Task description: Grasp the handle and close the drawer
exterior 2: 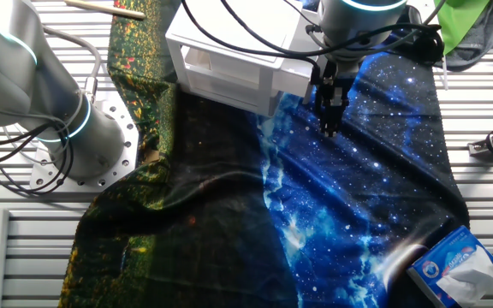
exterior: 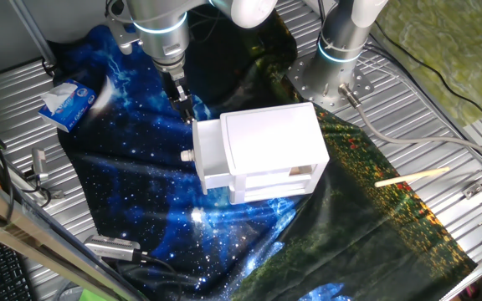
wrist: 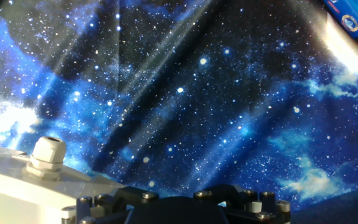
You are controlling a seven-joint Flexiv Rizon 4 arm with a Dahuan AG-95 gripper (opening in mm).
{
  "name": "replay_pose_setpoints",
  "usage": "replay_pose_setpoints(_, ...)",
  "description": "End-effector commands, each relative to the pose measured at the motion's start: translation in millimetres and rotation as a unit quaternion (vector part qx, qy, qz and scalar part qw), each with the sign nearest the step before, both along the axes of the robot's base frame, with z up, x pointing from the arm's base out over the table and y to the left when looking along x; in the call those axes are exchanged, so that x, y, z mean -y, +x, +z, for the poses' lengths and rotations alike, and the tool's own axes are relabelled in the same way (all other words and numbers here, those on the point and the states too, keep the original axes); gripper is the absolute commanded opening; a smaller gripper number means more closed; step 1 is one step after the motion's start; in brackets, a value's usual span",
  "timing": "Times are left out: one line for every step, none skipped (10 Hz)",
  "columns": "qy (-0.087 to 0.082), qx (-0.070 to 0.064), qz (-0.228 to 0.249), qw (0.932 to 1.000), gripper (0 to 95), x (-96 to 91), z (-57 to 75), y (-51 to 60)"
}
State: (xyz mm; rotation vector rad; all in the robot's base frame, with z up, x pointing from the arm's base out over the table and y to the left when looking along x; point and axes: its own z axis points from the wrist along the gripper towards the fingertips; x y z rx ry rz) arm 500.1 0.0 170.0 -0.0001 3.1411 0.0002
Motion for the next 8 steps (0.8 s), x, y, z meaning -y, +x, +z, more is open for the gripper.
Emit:
replay_pose_setpoints(0.032, 0.007, 0.149, 0.9883, 0.0, 0.1, 0.0, -0.1)
replay_pose_setpoints(0.027, 0.004, 0.152, 0.9881, 0.0, 0.4, 0.3, -0.2)
replay_pose_setpoints(0.027, 0.003, 0.155, 0.9876, 0.0, 0.3, 0.8, -0.1)
replay_pose_setpoints(0.027, 0.002, 0.155, 0.9875, 0.0, 0.2, 0.9, -0.1)
replay_pose_setpoints(0.028, 0.0, 0.155, 0.9876, 0.0, 0.5, 1.0, -0.1)
replay_pose_setpoints(0.028, -0.001, 0.157, 0.9872, 0.0, 1.2, 1.4, -0.3)
replay_pose_setpoints(0.028, -0.001, 0.158, 0.9871, 0.0, 1.4, 1.5, -0.4)
replay_pose_setpoints(0.027, -0.003, 0.158, 0.9871, 0.0, 1.4, 1.5, -0.4)
